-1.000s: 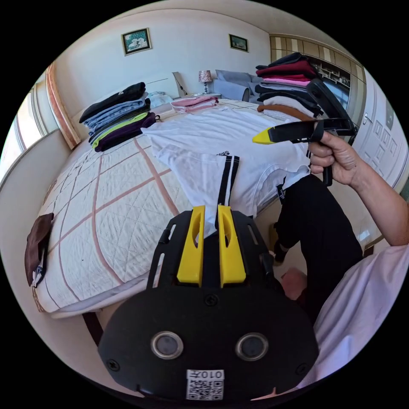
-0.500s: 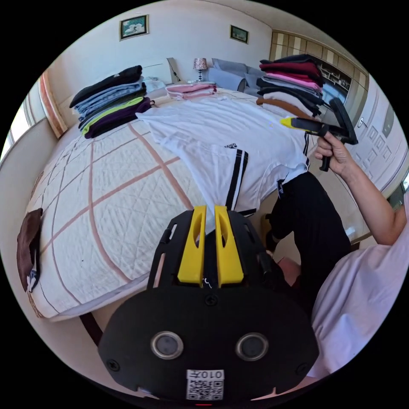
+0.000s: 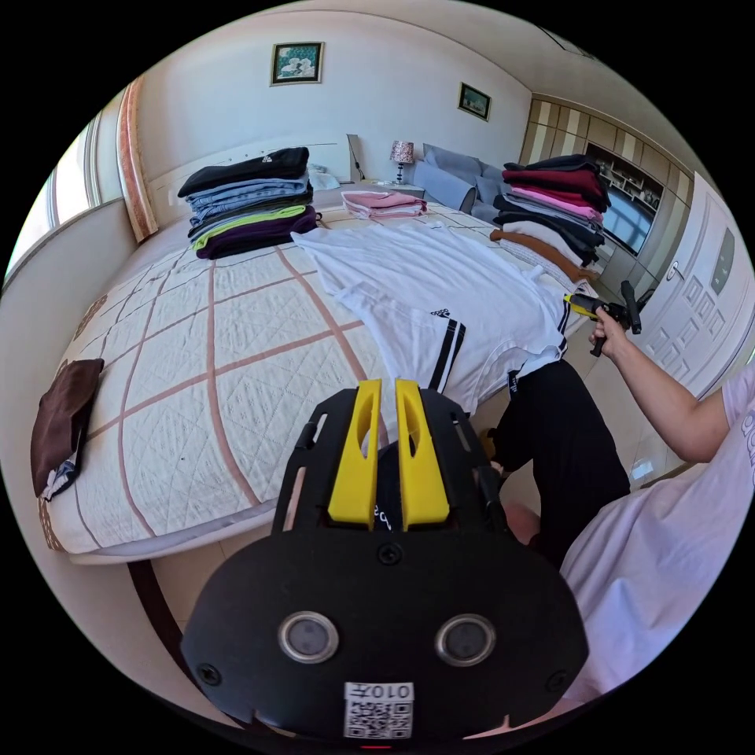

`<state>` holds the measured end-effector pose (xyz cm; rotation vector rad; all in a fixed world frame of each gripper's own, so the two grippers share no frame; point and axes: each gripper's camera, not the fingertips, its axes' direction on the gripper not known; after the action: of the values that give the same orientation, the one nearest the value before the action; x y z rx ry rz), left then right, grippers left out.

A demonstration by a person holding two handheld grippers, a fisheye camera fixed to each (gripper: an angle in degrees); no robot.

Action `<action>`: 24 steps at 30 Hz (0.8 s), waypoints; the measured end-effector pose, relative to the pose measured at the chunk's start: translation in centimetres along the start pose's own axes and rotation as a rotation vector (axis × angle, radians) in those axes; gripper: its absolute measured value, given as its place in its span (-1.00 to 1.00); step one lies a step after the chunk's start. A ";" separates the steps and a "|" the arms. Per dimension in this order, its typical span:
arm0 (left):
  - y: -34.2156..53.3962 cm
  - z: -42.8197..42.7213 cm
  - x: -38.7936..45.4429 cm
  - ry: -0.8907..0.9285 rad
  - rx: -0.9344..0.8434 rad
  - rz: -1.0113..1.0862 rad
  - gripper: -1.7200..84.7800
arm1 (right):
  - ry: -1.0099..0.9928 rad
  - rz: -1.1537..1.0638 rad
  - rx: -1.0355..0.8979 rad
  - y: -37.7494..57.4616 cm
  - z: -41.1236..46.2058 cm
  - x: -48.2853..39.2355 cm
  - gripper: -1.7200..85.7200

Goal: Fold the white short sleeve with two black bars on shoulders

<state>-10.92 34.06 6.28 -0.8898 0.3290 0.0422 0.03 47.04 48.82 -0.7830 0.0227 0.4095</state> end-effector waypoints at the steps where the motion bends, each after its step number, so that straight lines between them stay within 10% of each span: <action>1: 0.0 -0.1 0.0 -0.004 -0.004 0.008 -0.93 | -0.001 0.008 0.005 0.2 -0.1 -0.2 -0.78; 7: 0.8 -0.1 -1.1 0.006 -0.024 -0.001 -0.94 | -0.003 -0.004 0.058 1.7 -4.5 -5.3 -0.82; 17: -0.6 -0.2 -1.1 0.048 0.003 0.037 -0.94 | 0.400 -0.784 -0.134 9.5 3.1 -29.1 -0.82; 24: 0.1 0.2 -3.1 0.071 -0.013 0.013 -0.94 | 0.190 -0.788 -0.229 9.9 3.0 -27.9 -0.78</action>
<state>-13.78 34.59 7.26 -0.9038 0.4018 0.0249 -29.68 45.60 48.95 -0.9848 -0.1546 -0.4177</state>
